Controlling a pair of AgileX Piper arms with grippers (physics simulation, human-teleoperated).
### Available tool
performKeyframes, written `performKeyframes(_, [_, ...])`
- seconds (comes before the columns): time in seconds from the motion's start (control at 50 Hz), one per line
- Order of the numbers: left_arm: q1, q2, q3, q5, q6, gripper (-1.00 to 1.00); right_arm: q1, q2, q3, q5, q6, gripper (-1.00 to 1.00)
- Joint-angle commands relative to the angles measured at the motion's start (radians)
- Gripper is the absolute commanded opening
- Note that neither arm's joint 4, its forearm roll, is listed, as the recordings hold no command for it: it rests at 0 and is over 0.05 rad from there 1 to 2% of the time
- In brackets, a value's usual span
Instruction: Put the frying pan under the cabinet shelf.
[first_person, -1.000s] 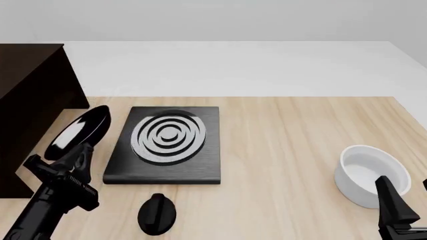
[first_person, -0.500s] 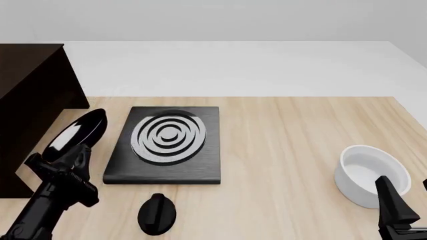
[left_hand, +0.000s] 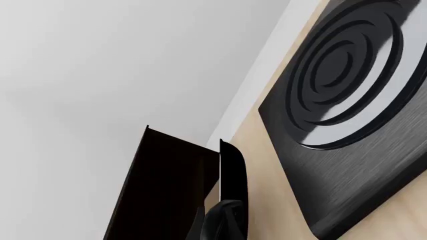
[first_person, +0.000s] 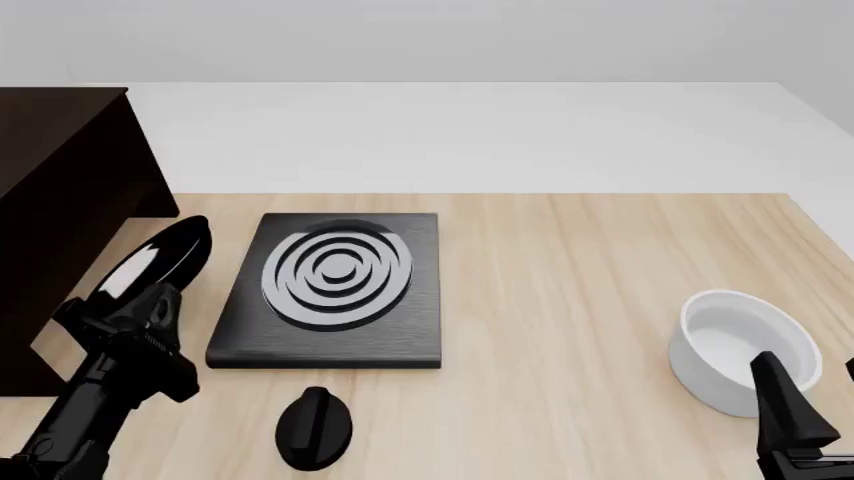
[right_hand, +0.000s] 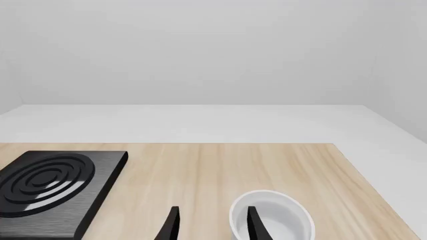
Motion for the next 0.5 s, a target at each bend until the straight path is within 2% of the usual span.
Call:
performKeyframes(0.02, [-0.003, 0.025, -0.048, -0.016, 0.006, -1.0, 0.0, 0.0, 0.0, 0.0, 0.0, 1.0])
performKeyframes(0.5, [0.048, 0.068, -0.05, -0.016, -0.031, -1.0, 0.0, 0.0, 0.0, 0.0, 0.0, 1.0])
